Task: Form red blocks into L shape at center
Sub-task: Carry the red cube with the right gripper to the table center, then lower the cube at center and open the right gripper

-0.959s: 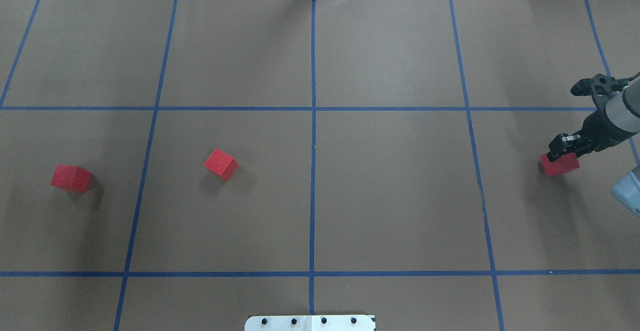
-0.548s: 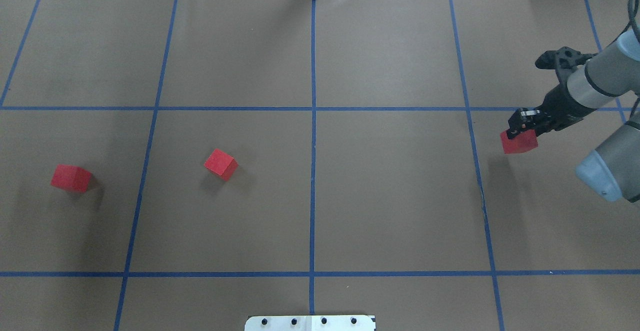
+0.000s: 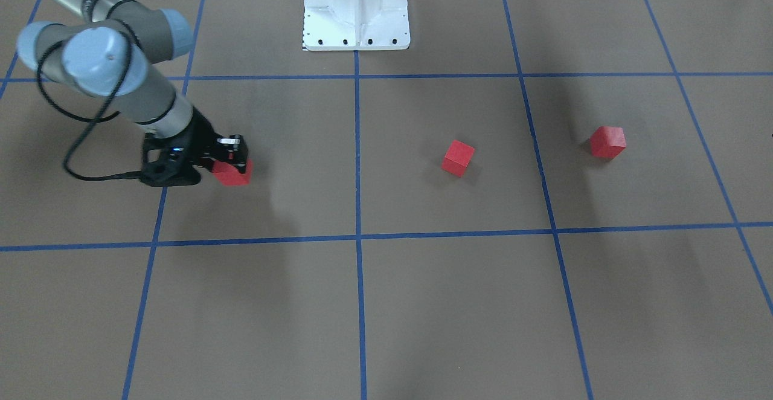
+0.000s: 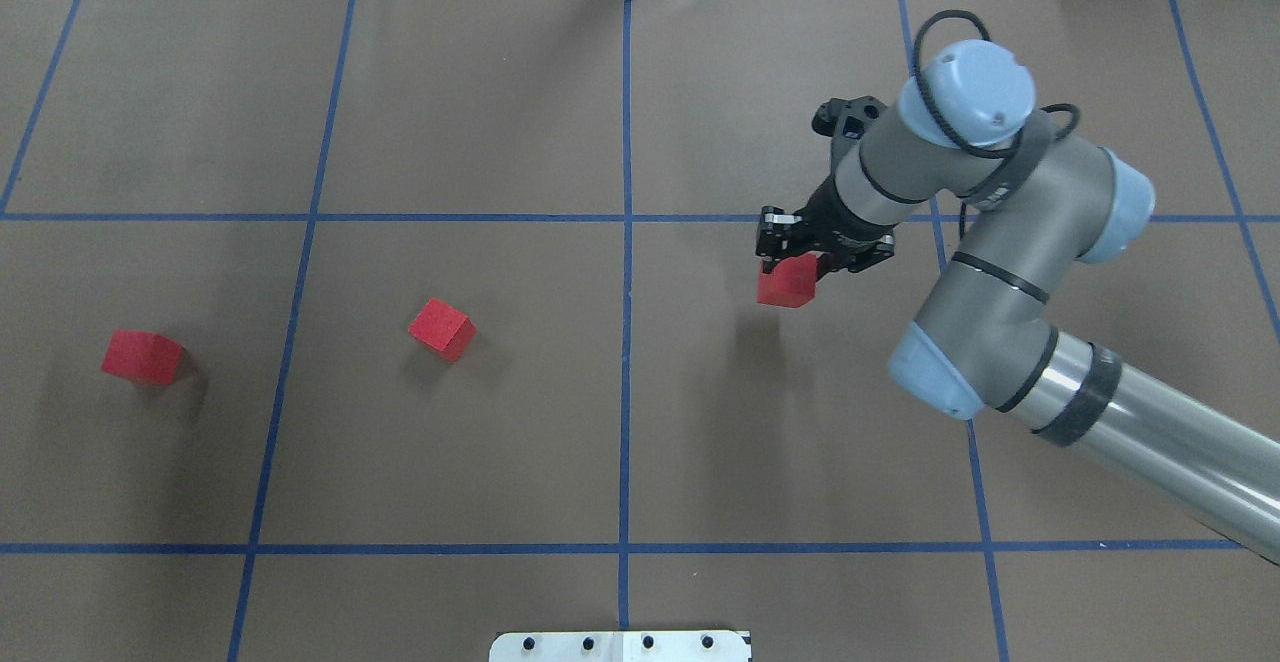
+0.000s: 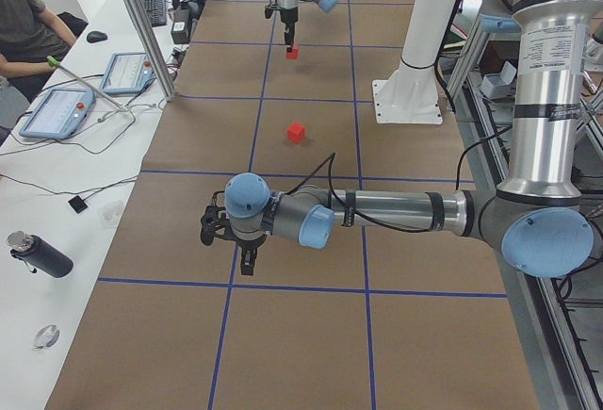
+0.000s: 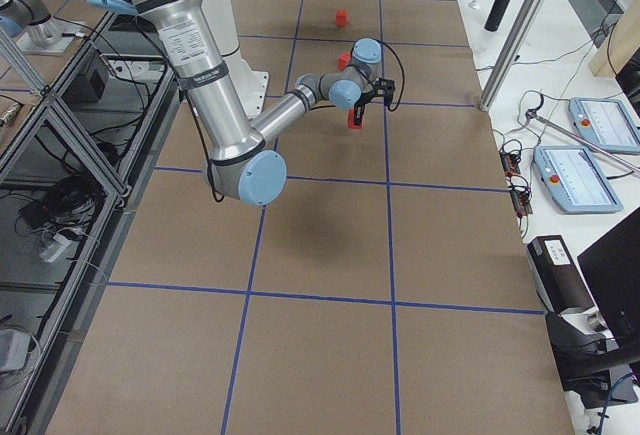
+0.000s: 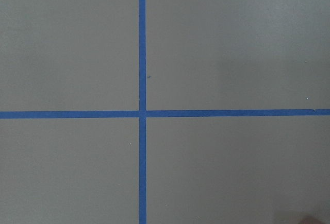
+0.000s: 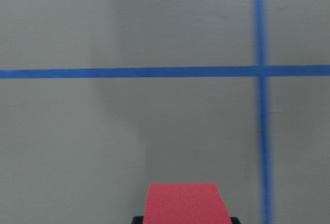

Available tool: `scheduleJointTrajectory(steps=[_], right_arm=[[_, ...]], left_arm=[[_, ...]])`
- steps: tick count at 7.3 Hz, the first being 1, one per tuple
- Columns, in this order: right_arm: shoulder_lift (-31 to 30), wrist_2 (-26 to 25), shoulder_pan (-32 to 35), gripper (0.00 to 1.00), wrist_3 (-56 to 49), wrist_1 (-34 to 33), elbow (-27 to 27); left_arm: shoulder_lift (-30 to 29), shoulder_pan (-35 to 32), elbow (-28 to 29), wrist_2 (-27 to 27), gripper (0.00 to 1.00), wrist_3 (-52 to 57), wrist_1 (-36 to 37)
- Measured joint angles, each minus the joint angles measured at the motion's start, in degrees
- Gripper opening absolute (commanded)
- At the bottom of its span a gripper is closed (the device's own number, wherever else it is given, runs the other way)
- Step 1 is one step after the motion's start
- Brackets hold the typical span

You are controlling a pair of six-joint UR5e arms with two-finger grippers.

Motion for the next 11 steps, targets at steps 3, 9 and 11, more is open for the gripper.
scheduleJointTrajectory(steps=[3, 9, 11], right_arm=[[11.5, -5.9, -6.3, 0.0, 7.8, -0.2, -8.1], [13.8, -10.5, -10.2, 0.0, 8.9, -0.5, -11.6], [14.1, -10.5, -10.3, 0.0, 8.9, -1.1, -11.9]], left_arm=[[0.0, 0.1, -0.1, 0.0, 1.0, -0.2, -0.1], [0.1, 0.1, -0.5, -0.1, 1.0, -0.3, -0.1], [0.1, 0.1, -0.5, -0.1, 1.0, -0.3, -0.2]])
